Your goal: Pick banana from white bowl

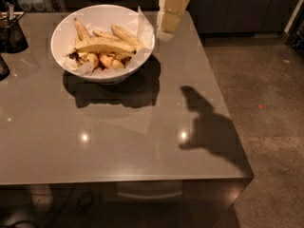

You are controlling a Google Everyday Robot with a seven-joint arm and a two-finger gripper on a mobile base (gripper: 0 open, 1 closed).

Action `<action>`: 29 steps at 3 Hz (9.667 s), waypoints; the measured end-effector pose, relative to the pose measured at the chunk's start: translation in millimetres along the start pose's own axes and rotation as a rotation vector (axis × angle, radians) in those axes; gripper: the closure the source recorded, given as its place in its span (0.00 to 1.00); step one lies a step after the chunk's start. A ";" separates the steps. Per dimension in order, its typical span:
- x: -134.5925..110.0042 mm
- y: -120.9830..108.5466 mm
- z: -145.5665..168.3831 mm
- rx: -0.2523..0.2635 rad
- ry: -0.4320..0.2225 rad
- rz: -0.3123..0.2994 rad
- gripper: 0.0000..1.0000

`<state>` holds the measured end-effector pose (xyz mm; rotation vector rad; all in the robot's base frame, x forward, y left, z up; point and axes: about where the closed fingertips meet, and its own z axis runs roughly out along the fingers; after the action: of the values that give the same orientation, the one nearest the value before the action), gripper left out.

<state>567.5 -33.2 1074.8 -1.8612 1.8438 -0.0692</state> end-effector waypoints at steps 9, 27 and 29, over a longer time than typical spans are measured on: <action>-73.4 -43.1 143.3 -0.244 -0.100 -0.029 0.12; -112.3 -41.6 102.0 -0.093 -0.122 -0.073 1.00; -126.3 -37.8 81.1 -0.051 -0.140 -0.126 1.00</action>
Offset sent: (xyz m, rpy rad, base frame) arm 0.0452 0.0612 -0.0115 0.0478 0.0599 0.1216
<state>624.2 110.0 1059.1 -1.9637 1.6477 0.0626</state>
